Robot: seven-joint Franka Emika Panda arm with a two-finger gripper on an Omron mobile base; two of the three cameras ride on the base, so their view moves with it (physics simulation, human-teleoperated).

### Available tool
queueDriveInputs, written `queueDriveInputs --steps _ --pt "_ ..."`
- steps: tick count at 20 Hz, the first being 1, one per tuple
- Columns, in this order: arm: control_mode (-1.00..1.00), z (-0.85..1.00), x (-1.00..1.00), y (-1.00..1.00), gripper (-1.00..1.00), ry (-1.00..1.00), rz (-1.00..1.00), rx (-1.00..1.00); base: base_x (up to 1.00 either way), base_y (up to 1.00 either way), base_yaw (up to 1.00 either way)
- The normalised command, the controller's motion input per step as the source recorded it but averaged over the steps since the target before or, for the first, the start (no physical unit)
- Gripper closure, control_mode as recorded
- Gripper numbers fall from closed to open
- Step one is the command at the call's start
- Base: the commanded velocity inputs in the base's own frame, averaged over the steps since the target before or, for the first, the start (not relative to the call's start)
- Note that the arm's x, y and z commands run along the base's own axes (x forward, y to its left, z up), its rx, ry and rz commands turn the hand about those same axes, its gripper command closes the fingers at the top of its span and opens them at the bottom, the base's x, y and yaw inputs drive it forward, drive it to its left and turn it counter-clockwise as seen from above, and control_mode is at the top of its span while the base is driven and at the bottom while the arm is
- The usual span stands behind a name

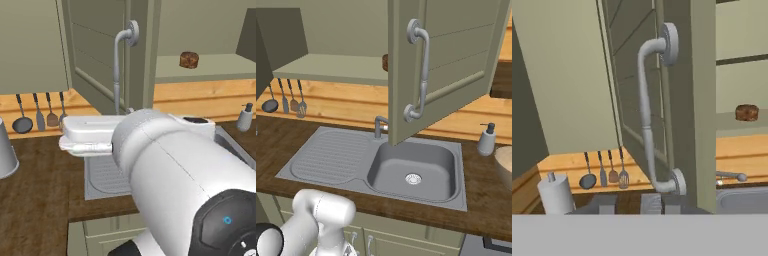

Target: Open the cabinet, pick up the bread from the cabinet and place it in the basket. Then move the basket to the dining counter.

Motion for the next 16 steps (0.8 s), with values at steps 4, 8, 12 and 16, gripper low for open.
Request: queueDriveInputs --steps 4,8,12,16 --pt "-1.0 -0.53 0.26 -1.0 -1.0 -0.01 -0.01 0.02 0.0 0.0 0.0" --pt "-1.0 -0.98 0.55 -1.0 -1.0 -0.02 0.0 0.0 0.0 0.0 0.0" --pt "-1.0 -0.72 0.48 -1.0 -1.0 0.0 0.0 0.0 0.0 0.0 0.0" --pt "-1.0 -0.18 0.51 -0.76 -1.0 0.04 0.0 -0.05 0.0 0.0 0.0"
